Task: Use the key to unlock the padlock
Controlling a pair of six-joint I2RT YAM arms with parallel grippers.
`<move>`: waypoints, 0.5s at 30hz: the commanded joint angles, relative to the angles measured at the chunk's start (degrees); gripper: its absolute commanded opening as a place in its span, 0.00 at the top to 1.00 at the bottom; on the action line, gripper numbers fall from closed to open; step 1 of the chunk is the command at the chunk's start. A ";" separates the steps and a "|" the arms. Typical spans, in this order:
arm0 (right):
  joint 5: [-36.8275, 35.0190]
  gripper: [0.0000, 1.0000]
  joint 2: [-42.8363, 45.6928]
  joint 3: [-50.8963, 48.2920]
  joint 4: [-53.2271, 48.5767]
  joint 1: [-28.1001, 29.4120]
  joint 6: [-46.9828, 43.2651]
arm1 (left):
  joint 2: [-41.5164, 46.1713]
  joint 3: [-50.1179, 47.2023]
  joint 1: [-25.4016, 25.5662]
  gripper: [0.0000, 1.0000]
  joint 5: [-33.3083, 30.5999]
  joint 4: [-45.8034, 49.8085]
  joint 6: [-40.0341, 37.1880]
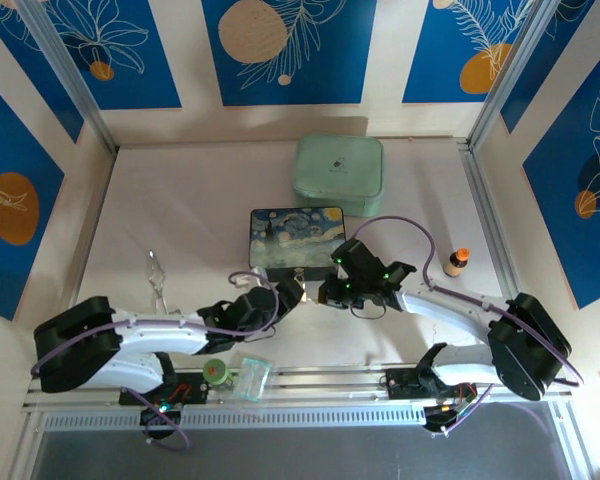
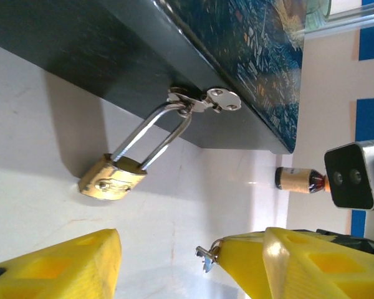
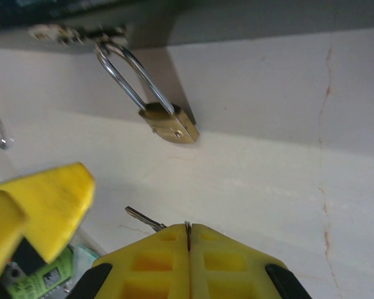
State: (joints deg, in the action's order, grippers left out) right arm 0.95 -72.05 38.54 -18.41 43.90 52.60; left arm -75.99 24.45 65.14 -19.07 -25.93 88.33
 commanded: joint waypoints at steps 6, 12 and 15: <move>3.67 0.94 2.21 -2.27 5.09 -0.65 4.70 | -9.18 3.15 2.10 0.64 -2.64 -12.44 4.30; 4.81 0.94 2.71 -3.08 6.10 -1.23 5.04 | -9.50 2.87 2.47 0.83 -4.34 -11.99 4.75; 5.52 0.93 2.55 -3.41 7.00 -1.42 5.27 | -8.51 3.05 2.53 0.93 -4.76 -9.77 4.20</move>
State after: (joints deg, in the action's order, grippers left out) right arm 4.27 -70.54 35.83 -12.99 42.85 56.88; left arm -85.65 26.17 67.16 -21.71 -36.45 92.79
